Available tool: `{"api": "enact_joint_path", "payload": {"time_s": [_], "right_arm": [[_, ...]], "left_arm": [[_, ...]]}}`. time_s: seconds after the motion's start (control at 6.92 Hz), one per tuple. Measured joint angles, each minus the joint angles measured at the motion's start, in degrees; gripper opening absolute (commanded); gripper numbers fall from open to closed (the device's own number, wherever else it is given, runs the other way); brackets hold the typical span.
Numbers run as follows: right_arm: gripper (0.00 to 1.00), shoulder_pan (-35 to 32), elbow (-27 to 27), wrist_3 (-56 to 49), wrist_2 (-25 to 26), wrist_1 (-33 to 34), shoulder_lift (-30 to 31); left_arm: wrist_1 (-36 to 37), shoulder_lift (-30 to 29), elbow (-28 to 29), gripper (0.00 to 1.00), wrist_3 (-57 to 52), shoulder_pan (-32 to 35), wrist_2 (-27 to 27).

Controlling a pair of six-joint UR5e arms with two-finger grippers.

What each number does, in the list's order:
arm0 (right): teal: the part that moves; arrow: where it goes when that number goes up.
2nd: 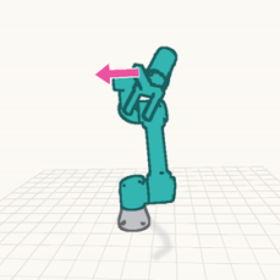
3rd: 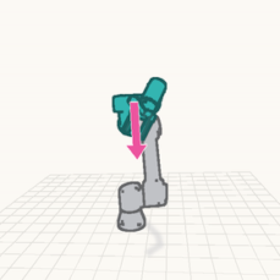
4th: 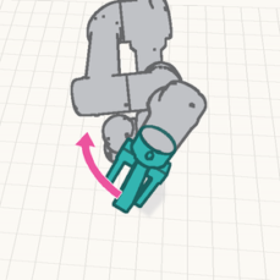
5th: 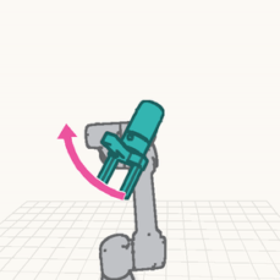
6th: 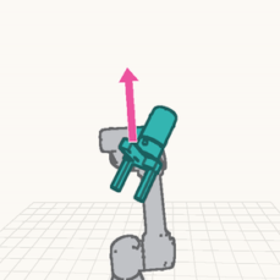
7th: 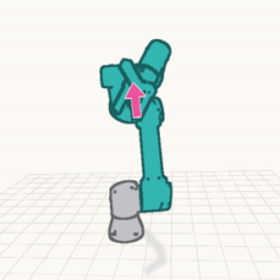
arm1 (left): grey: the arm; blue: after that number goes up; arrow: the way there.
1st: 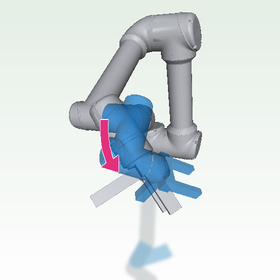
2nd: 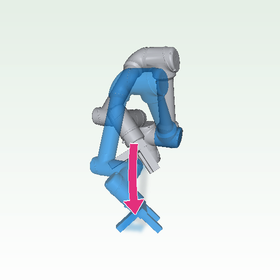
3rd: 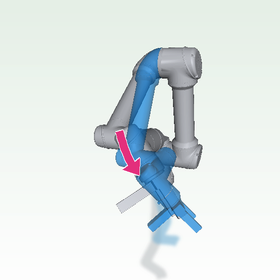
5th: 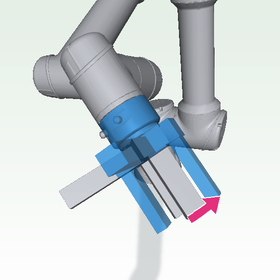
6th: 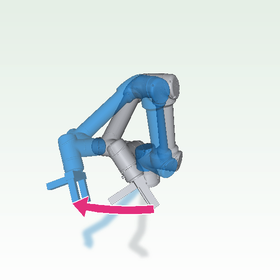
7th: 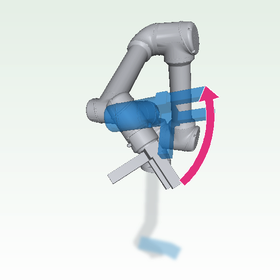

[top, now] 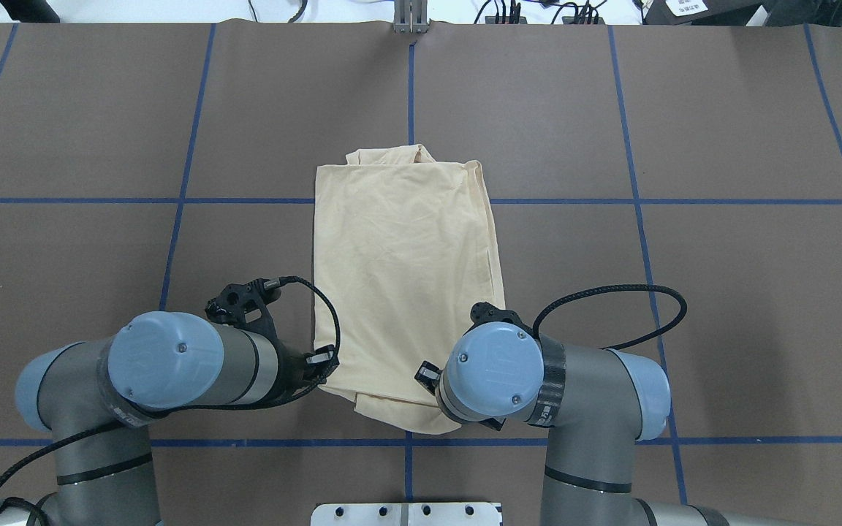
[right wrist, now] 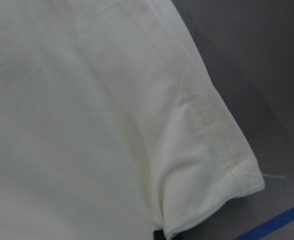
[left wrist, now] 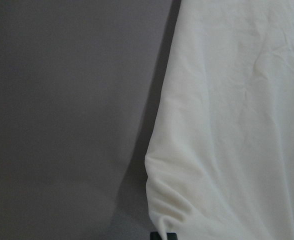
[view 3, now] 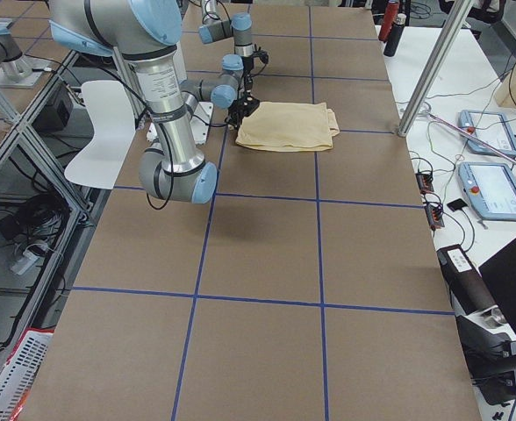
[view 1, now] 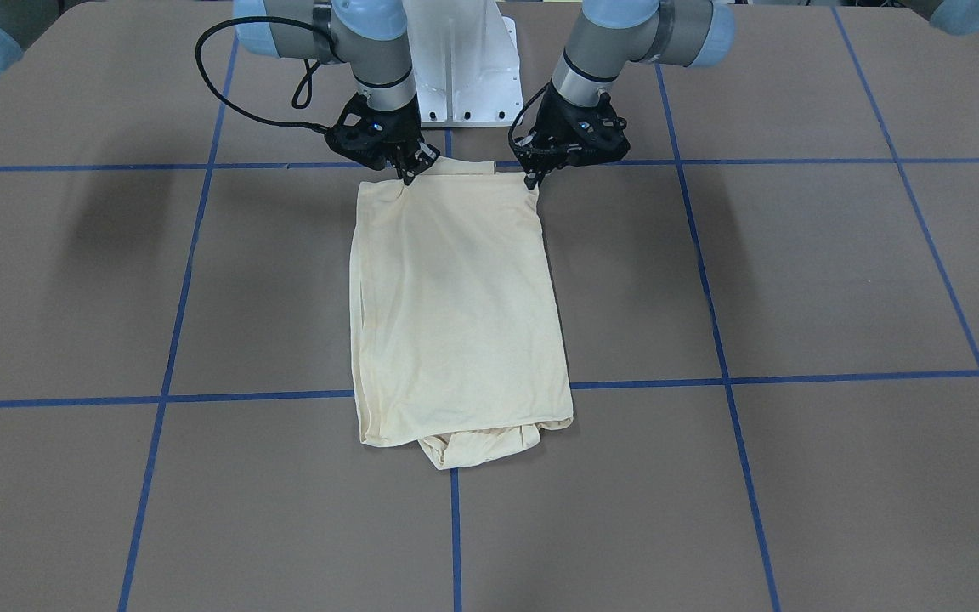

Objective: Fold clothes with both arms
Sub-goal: 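Lift the near end with both grippers and fold it toward the far end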

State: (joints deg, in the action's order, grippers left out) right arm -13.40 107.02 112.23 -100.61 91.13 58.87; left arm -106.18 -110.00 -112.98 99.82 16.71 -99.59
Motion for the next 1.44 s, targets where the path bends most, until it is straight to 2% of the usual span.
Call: {"api": "enact_joint_path", "payload": {"time_s": [0.29,0.58,1.16,1.44], "right_arm": [[0.0,1.78,2.31,0.01,-4.36,0.09,0.23],[0.0,0.89,3.04,-0.22,-5.95,0.0,0.16],[0.0,-9.88,2.91,-7.22,-8.21,-0.67,-0.88],[0.0,-14.45,1.37,-11.45,-8.74,-0.99,-2.36]], "left_arm": [[1.32,-0.03,-1.56,0.0,-0.06,-4.27,-0.06],[1.77,0.25,-4.58,0.0,-0.25,-4.55,-1.04],[3.28,-3.5,-5.32,0.0,-5.84,5.7,-3.63],[3.02,-8.31,-0.58,0.0,-8.36,12.63,-7.94]]}}
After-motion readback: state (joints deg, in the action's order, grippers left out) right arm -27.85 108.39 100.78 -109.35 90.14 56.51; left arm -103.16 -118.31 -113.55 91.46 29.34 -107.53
